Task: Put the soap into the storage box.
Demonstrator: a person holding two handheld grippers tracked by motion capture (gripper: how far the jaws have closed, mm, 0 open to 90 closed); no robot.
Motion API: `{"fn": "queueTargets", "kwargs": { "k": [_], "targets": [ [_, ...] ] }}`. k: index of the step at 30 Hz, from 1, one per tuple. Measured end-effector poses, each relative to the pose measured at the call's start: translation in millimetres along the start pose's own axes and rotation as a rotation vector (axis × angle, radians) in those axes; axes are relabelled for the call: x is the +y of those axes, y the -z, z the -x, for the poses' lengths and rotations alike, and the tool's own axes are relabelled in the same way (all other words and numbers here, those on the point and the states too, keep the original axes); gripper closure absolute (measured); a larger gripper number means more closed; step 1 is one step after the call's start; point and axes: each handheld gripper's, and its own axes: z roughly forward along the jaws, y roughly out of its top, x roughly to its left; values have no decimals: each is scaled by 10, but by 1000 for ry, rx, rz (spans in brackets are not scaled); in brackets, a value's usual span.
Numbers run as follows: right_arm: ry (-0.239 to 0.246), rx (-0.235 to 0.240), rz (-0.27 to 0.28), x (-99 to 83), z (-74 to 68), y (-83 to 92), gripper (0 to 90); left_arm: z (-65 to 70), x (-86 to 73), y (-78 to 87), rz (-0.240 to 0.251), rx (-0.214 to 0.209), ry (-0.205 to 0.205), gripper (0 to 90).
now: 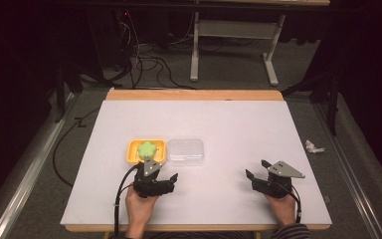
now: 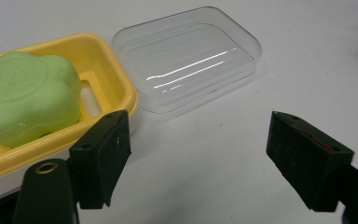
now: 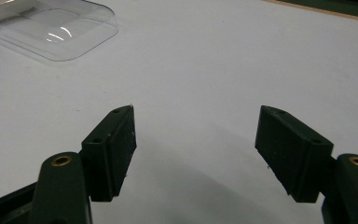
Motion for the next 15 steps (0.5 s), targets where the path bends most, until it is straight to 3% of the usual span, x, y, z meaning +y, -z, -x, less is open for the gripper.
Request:
{"fn": "queueTargets", "kwargs": {
  "k": [15],
  "targets": [
    [1, -1, 1, -1, -1, 1, 294, -12, -79, -91, -8, -5, -6, 223]
  ]
}}
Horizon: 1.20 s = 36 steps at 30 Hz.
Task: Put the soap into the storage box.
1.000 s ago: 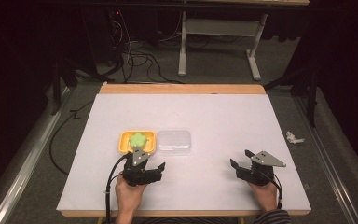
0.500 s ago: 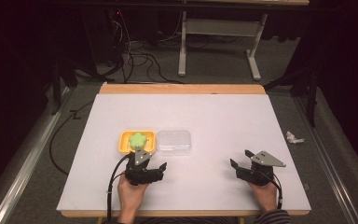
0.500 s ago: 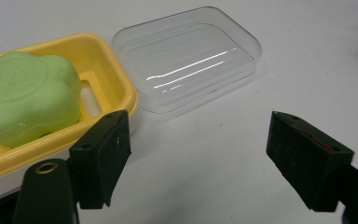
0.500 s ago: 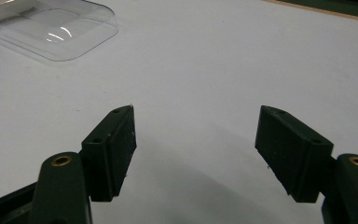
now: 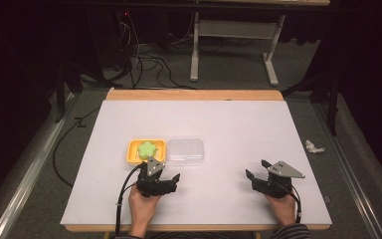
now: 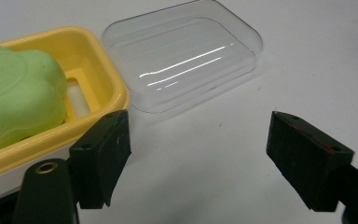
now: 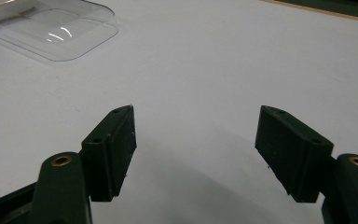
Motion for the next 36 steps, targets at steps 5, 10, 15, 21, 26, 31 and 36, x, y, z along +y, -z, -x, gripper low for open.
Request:
{"fn": "queueTargets", "kwargs": {
  "k": [5, 10, 15, 21, 26, 31, 36],
  "targets": [
    [3, 0, 0, 0, 1, -1, 294, -6, -15, -19, -2, -4, 5, 223],
    [3, 0, 0, 0, 1, -1, 294, -6, -26, -40, 3, -8, 13, 223],
    [2, -2, 1, 0, 0, -2, 295, -10, -35, -47, 6, -11, 3, 224],
    [2, 0, 0, 0, 1, -1, 295, -18, -60, -63, 14, -8, 6, 224],
    [0, 0, 0, 0, 0, -1, 295, -34, -114, -71, 29, -7, 8, 226],
    [-1, 2, -2, 0, 2, -2, 294, -52, -185, -84, 39, 2, 5, 225],
    [-1, 2, -2, 1, 0, -1, 294, -52, -188, -72, 39, -1, -2, 228]
  ]
}}
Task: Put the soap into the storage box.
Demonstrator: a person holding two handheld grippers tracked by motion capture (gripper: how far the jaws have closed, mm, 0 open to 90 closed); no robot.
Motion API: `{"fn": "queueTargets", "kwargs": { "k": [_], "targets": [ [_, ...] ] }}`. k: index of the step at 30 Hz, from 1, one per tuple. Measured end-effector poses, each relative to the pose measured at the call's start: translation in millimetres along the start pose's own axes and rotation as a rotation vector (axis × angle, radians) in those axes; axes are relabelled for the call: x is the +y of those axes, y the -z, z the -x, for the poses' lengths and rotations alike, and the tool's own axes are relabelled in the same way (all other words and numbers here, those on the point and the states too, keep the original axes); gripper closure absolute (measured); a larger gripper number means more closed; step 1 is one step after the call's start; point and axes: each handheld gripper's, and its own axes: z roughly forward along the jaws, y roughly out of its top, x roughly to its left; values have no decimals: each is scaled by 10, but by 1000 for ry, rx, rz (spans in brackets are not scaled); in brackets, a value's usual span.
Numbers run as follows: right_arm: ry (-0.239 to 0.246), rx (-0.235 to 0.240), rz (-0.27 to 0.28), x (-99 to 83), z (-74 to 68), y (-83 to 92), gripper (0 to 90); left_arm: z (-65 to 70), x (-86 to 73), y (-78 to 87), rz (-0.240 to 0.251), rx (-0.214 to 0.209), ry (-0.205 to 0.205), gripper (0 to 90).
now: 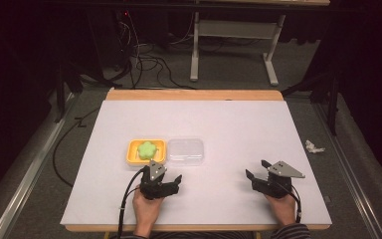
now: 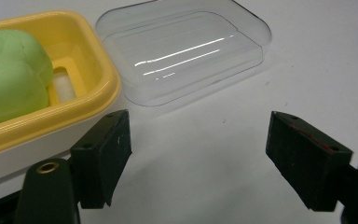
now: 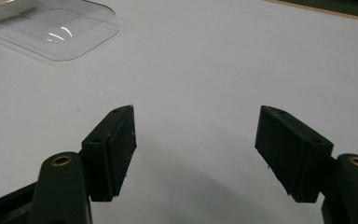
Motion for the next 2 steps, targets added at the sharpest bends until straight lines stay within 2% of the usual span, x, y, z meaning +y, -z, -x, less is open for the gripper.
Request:
{"fn": "queueTargets", "kwargs": {
  "k": [2],
  "targets": [
    [-2, 1, 0, 0, 0, -1, 294, -1, 0, -1, -2, -1, 1, 228]
  ]
}}
